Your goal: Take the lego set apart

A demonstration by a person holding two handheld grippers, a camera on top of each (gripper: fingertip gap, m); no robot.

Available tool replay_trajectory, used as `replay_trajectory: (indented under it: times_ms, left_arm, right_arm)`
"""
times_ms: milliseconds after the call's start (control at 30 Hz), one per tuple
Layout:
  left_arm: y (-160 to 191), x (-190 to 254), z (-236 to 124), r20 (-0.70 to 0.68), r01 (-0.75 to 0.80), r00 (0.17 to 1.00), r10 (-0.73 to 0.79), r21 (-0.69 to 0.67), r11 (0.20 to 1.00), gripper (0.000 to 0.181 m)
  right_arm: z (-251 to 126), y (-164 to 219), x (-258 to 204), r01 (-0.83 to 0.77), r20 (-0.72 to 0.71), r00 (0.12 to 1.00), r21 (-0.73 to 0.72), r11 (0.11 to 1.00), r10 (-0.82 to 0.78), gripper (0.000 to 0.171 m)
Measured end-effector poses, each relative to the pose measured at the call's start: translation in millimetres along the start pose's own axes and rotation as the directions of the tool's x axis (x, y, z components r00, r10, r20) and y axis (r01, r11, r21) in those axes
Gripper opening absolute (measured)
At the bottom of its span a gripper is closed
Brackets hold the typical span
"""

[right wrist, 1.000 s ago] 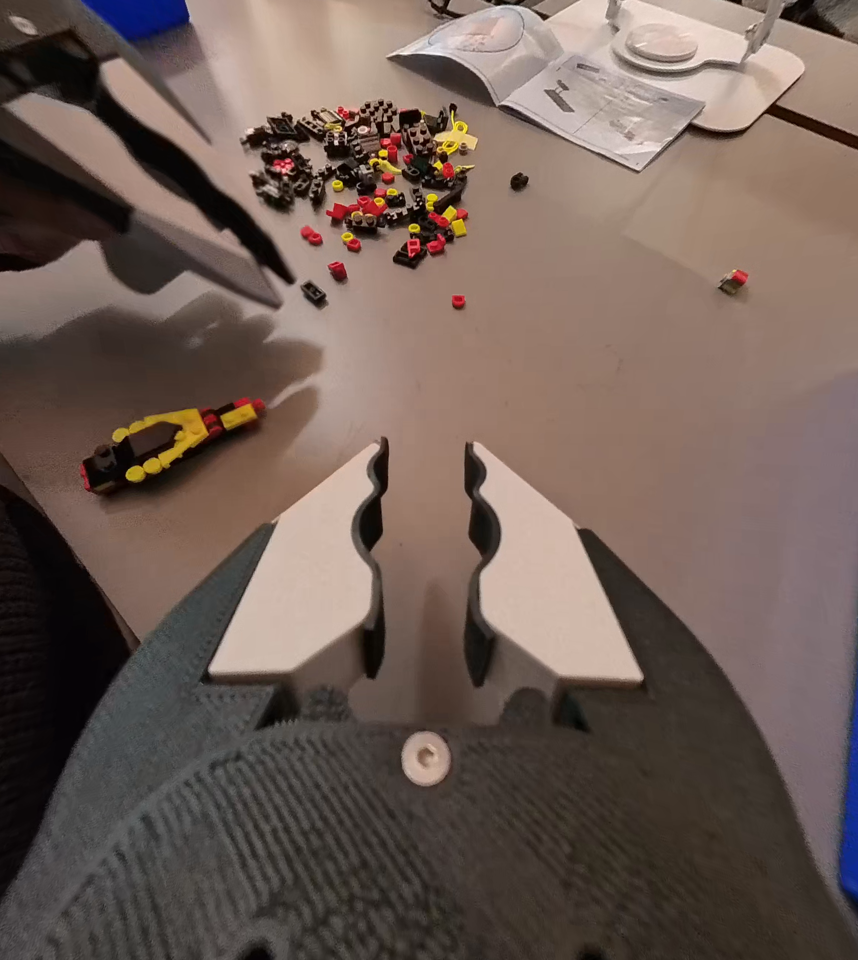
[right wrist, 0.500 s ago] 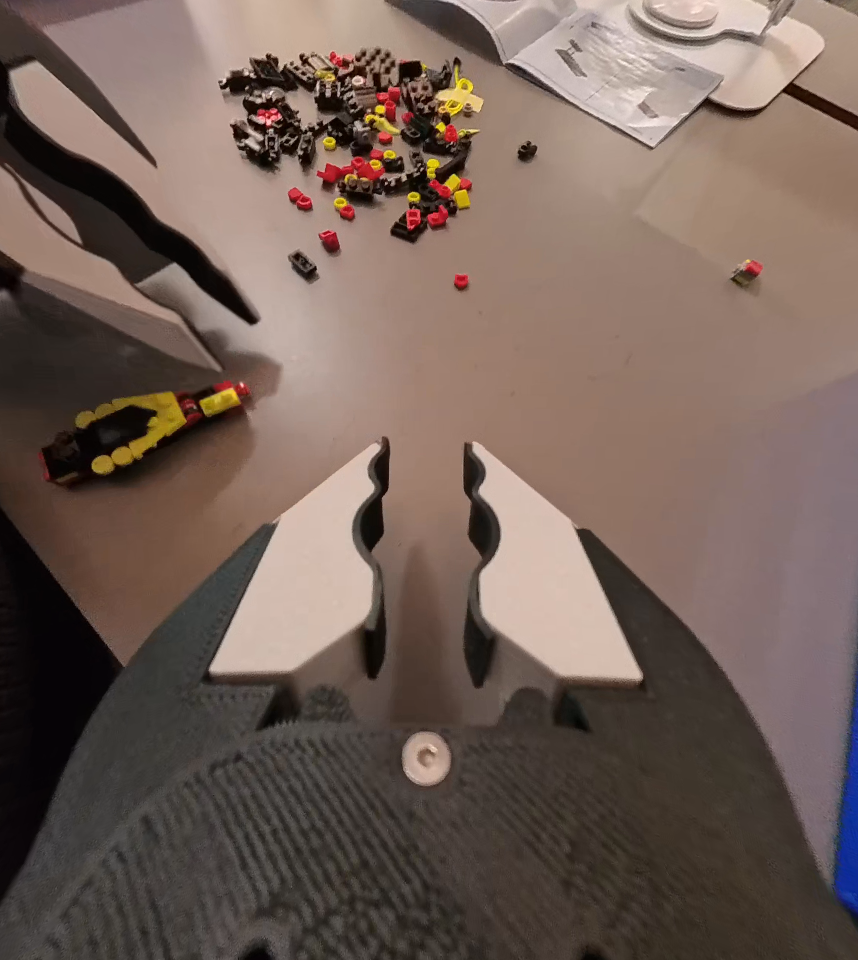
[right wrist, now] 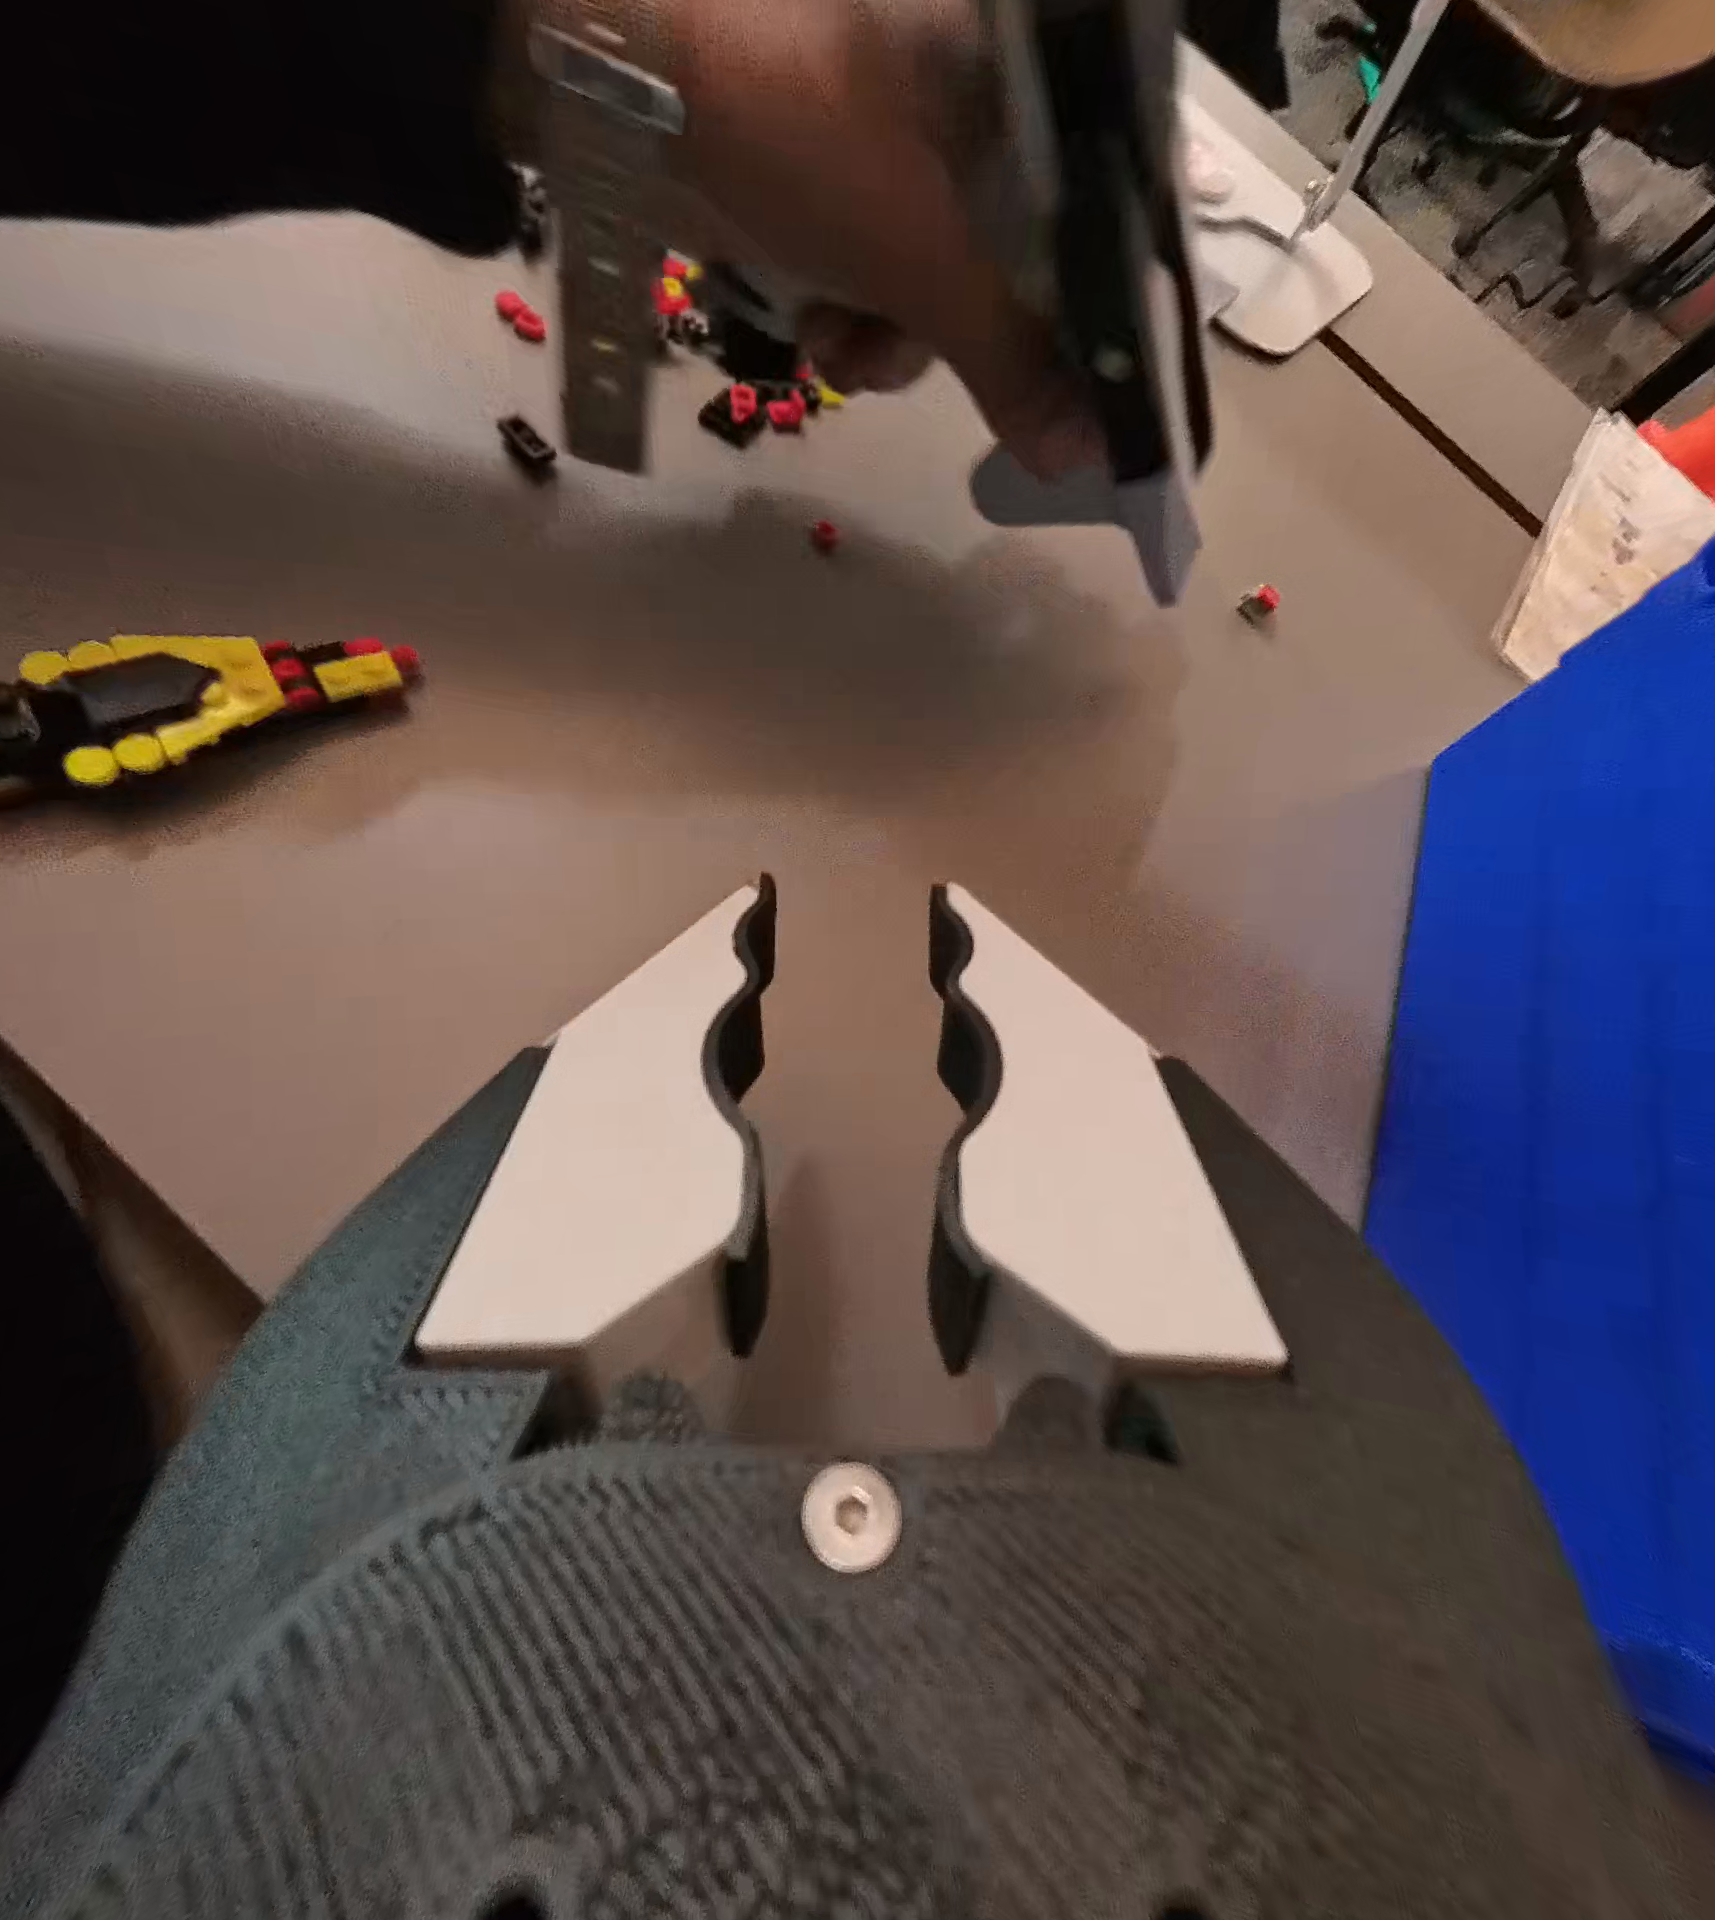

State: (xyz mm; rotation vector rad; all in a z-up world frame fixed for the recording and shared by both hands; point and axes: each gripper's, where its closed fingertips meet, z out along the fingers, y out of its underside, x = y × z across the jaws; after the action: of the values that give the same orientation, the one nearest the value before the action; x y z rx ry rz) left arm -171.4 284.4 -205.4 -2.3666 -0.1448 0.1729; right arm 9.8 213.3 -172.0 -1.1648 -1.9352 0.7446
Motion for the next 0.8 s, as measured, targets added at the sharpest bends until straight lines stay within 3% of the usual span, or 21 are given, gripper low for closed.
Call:
replay_trajectory:
  times_ms: [133,200,233,333,433,500,567,700,800]
  left_arm:
    - [-16.5,-14.0,48.9,0.053,0.033,0.998,-0.028,-0.09,0.995,0.039]
    - [-22.5,-19.6,54.2,0.08,0.032,0.996,-0.025,-0.091,0.995,0.027]
    - [-22.9,-19.2,54.0,0.078,0.024,0.997,-0.017,-0.092,0.995,0.012]
    - [-21.1,-13.2,39.0,0.045,-0.008,0.999,0.01,-0.051,0.999,0.011]
    - [-22.2,11.0,-0.7,-0.099,0.031,0.995,-0.024,0.077,0.997,0.01]
    - [-19.9,42.2,-41.4,-0.3,0.112,0.952,-0.058,0.167,0.98,0.009]
    - [-8.5,54.2,-79.8,-0.395,0.233,0.908,-0.139,0.202,0.951,0.009]
    - [10.2,83.5,-159.2,-0.684,0.545,0.677,-0.27,0.22,0.809,0.009]
    - [30.1,92.6,-193.7,-0.8,0.716,0.505,-0.325,0.178,0.675,0.008]
  right_arm:
    - [-11.2,-1.5,13.5,-0.019,-0.034,0.999,0.033,0.999,0.02,0.03]
    - [-13.2,-0.8,17.3,-0.055,-0.026,0.998,0.047,0.997,0.056,0.03]
    - [-12.8,0.2,17.5,-0.081,-0.012,0.997,0.05,0.995,0.082,0.03]
    - [-10.3,4.7,18.8,-0.152,0.025,0.988,0.044,0.987,0.151,0.03]
    - [-9.4,7.6,24.1,-0.203,0.027,0.979,0.045,0.978,0.202,0.03]
    - [-8.8,7.2,25.8,-0.238,0.035,0.971,0.054,0.97,0.237,0.031]
    - [-8.2,3.8,25.3,-0.266,0.054,0.963,0.074,0.961,0.263,0.032]
    - [-7.6,-27.5,10.3,-0.352,0.19,0.929,0.191,0.916,0.317,0.04]
    - [-15.7,-71.6,-23.0,-0.498,0.458,0.82,0.276,0.822,0.343,0.036]
